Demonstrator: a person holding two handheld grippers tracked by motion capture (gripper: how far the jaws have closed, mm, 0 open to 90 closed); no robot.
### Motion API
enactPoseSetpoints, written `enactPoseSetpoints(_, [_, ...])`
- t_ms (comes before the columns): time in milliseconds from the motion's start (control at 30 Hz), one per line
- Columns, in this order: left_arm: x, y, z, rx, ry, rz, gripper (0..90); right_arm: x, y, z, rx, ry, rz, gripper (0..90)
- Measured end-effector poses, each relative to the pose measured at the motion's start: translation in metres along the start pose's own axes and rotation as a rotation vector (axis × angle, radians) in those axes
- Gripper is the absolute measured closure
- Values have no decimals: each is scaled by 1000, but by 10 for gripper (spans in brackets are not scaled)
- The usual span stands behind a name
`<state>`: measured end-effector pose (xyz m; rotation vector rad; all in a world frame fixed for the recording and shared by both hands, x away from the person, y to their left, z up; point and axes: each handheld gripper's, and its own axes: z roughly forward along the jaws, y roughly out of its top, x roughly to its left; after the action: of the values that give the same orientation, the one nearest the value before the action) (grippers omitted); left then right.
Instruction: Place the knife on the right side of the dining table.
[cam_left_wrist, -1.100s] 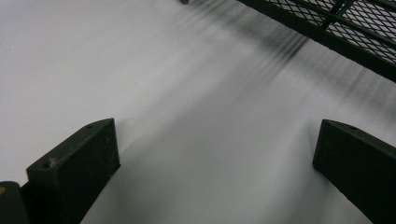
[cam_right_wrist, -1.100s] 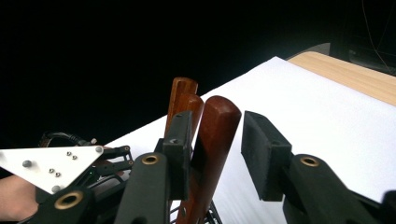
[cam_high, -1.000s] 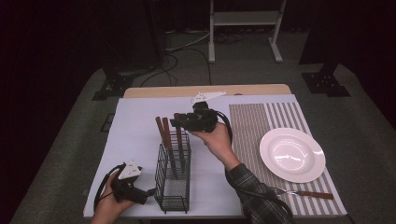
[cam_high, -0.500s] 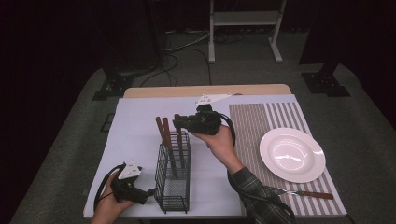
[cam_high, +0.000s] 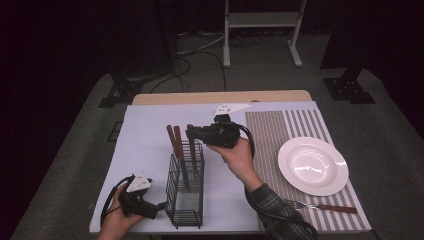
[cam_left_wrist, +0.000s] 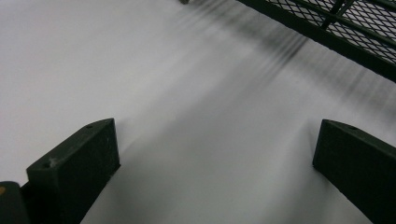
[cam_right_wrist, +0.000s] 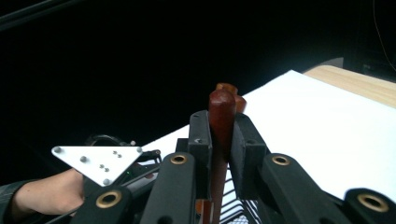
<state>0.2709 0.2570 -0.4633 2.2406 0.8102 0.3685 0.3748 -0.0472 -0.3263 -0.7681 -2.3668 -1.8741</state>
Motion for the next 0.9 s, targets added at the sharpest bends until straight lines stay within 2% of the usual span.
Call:
enactPoseSetpoints(400, [0, 0, 0, 1, 1, 3, 0, 12, 10, -9, -39, -3, -42, 801])
enactPoseSetpoints(900, [0, 0, 0, -2, -1, 0, 0, 25, 33, -26, -91, -5, -64, 801])
